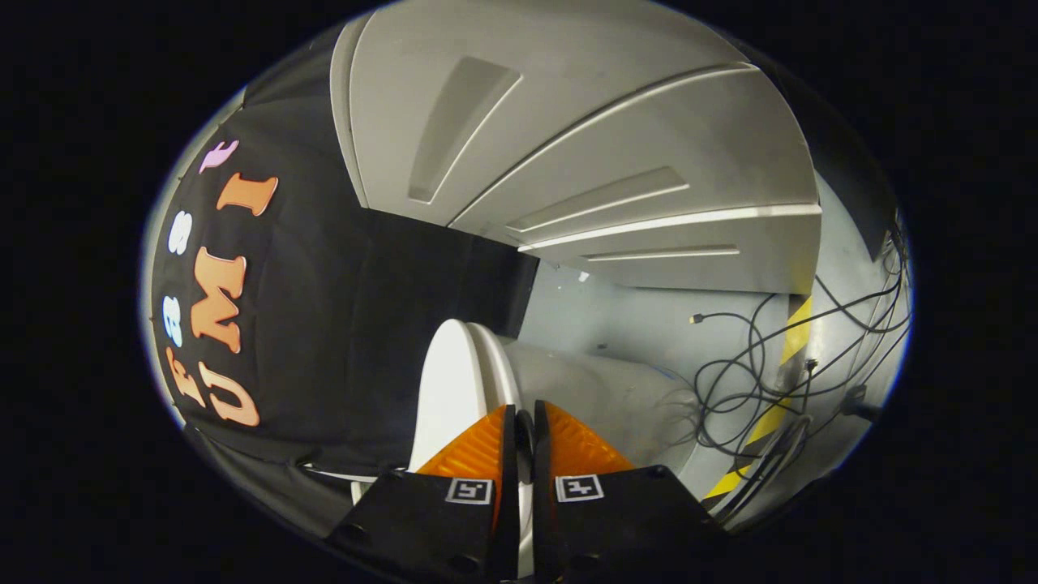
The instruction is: Open the toilet lid.
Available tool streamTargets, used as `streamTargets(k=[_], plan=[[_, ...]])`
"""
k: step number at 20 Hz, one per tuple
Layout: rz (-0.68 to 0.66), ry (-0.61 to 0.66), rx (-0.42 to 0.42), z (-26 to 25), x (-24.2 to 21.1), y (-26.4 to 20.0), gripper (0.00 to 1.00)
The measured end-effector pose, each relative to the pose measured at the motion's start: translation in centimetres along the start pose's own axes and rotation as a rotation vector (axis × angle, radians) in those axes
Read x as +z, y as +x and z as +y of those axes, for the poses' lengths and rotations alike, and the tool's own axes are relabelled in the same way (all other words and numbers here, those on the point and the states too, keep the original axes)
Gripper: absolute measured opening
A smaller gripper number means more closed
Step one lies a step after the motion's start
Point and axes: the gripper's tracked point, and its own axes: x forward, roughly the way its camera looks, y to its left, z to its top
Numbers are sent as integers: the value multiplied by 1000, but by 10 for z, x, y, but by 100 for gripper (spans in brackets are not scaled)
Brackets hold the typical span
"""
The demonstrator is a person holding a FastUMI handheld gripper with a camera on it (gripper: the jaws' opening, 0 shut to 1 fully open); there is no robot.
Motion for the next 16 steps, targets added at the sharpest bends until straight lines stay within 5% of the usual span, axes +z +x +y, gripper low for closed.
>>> streamTargets(k=[2, 9, 16], plan=[[-4, -5, 13, 0, 1, -3, 8], [-17, -7, 20, -1, 2, -4, 8], [-81, -197, 54, 36, 6, -21, 8]])
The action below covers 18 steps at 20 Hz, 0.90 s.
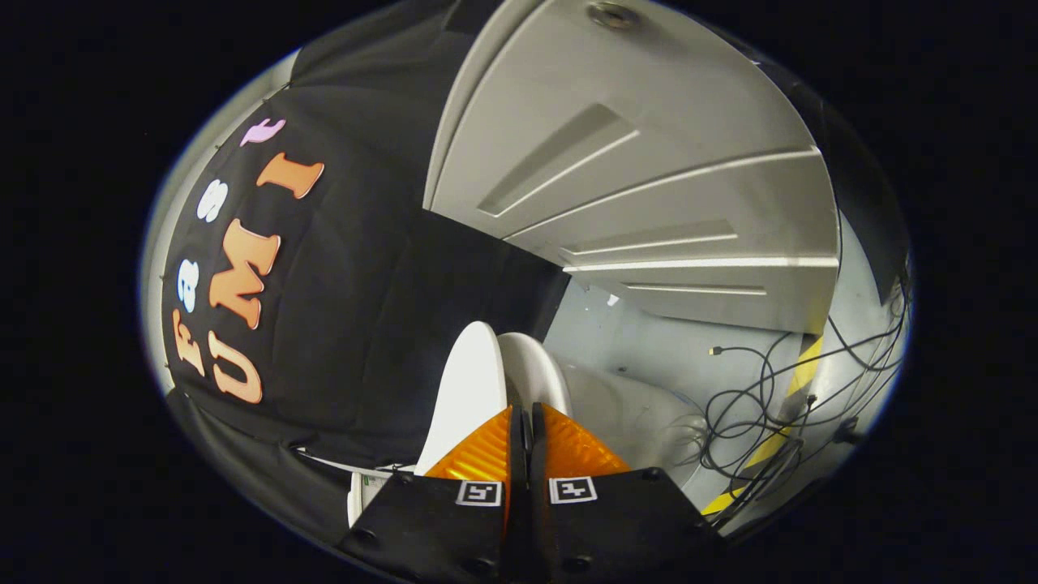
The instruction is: Open the toilet lid.
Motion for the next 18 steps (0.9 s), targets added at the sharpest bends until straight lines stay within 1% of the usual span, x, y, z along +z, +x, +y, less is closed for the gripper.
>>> streamTargets(k=[2, 4, 6, 8, 10, 12, 15, 18], plan=[[-20, -44, 19, 12, 5, -1, 8], [-38, -89, 21, 24, 11, 1, 8], [-96, -149, 14, 36, 23, 6, 8], [-122, -200, 25, 51, 27, 3, 8], [-166, -250, 27, 70, 32, 2, 8], [-176, -312, 38, 94, 31, -4, 8], [-183, -384, 106, 143, 29, -22, 8], [-182, -526, 159, 193, 13, -38, 8]])
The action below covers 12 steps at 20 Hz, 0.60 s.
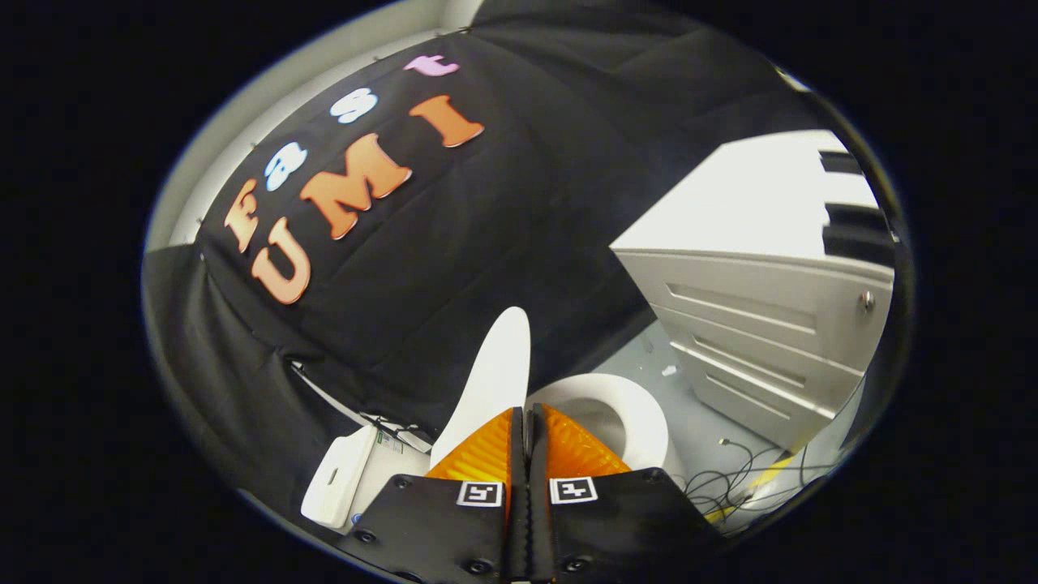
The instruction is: Open the toilet lid.
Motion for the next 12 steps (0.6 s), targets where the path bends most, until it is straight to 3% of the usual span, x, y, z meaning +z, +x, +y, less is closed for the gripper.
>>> streamTargets(k=[5, 12], plan=[[-4, -166, 59, 81, 15, -12, 8], [0, -277, 71, 136, 14, -12, 8]])
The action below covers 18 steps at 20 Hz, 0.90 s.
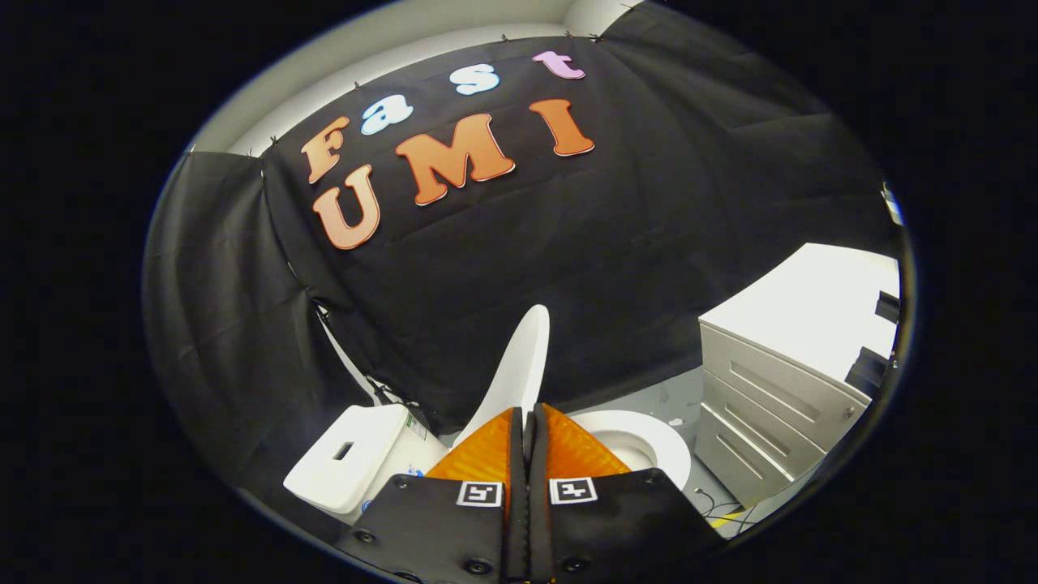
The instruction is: Open the toilet lid.
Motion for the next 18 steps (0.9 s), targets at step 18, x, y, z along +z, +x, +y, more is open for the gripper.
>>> streamTargets(k=[18], plan=[[46, -301, 19, 153, 17, -12, 8]])
